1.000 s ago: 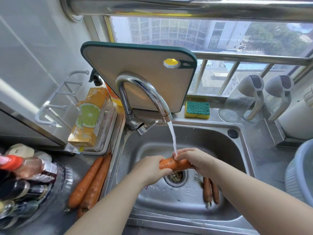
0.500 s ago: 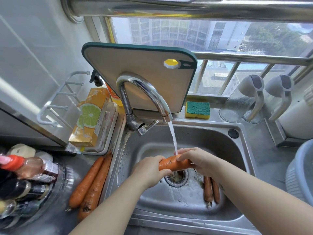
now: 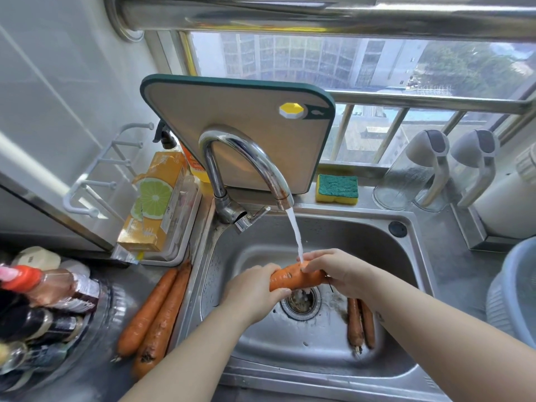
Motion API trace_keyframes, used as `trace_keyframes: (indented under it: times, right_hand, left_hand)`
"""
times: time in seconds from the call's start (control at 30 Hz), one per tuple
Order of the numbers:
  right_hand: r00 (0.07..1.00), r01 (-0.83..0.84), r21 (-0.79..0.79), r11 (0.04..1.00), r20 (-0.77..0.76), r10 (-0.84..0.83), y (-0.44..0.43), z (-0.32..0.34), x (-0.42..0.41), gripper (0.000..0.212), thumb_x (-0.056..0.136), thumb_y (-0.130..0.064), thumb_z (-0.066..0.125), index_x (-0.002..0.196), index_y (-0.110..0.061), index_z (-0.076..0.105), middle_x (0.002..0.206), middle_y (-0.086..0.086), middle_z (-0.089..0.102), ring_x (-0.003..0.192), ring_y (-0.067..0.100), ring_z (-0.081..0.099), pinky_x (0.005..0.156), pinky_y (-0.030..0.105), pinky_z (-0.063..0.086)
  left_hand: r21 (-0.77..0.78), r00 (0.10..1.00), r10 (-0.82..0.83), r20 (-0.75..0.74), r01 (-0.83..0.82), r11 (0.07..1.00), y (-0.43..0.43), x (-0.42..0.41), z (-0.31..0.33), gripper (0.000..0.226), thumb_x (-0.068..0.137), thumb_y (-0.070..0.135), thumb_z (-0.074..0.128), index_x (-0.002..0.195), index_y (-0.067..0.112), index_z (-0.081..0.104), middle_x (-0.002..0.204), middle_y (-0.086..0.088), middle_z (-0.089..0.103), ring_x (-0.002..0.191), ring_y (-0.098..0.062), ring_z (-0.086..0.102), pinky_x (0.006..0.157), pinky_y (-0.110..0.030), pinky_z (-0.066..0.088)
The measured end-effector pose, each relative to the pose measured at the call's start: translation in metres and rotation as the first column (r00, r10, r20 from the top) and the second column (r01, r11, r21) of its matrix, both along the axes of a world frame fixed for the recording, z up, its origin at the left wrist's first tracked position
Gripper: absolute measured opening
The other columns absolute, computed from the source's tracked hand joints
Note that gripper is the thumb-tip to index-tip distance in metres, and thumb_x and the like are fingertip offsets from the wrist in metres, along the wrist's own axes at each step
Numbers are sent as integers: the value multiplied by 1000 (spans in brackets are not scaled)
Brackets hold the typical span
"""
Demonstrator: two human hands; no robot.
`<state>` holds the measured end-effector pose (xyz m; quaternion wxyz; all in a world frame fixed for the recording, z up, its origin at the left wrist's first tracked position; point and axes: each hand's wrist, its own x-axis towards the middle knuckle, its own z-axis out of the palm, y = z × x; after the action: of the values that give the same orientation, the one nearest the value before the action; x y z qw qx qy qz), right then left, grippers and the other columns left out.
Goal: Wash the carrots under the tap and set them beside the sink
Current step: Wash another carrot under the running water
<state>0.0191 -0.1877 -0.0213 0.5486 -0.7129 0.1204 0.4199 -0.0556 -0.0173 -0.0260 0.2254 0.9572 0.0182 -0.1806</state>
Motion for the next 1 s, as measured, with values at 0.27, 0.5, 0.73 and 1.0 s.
trace_keyframes:
  times: [0.27, 0.5, 0.73, 1.0]
  right_hand:
    - [997, -44, -21, 999, 55, 45, 0, 6, 7, 27, 79, 4, 62, 93, -19, 68, 96, 10, 65, 92, 23, 60, 90, 32, 48]
    - [991, -122, -42, 992, 55, 125, 0, 7, 6, 28, 71, -2, 68, 91, -22, 67, 105, 14, 64, 102, 29, 60, 98, 38, 46]
    - [994, -62, -81, 995, 84, 69, 1, 7, 7, 22, 75, -4, 68, 84, -25, 68, 99, 10, 66, 102, 28, 61, 100, 40, 47]
    - [996, -69, 6, 998, 63, 68, -1, 10, 4, 27, 81, 3, 61, 86, -23, 64, 98, 10, 63, 92, 22, 59, 88, 31, 46]
  left_hand:
    - [9, 1000, 22, 6, -22, 1000, 0, 8, 5, 34, 84, 57, 53, 114, 42, 49, 108, 11, 60, 98, -14, 59, 68, -27, 40]
    - [-26, 999, 39, -30, -39, 999, 3, 7, 4, 36, 83, 56, 55, 115, 42, 49, 109, 10, 60, 98, -15, 59, 71, -28, 42]
    - [15, 999, 28, 32, -29, 999, -2, 7, 7, 35, 85, 56, 52, 117, 43, 47, 112, 11, 59, 101, -15, 58, 70, -27, 39]
    - [5, 1000, 22, 7, -22, 1000, 1, 6, 6, 35, 83, 58, 54, 115, 44, 48, 107, 12, 59, 93, -14, 60, 67, -28, 47]
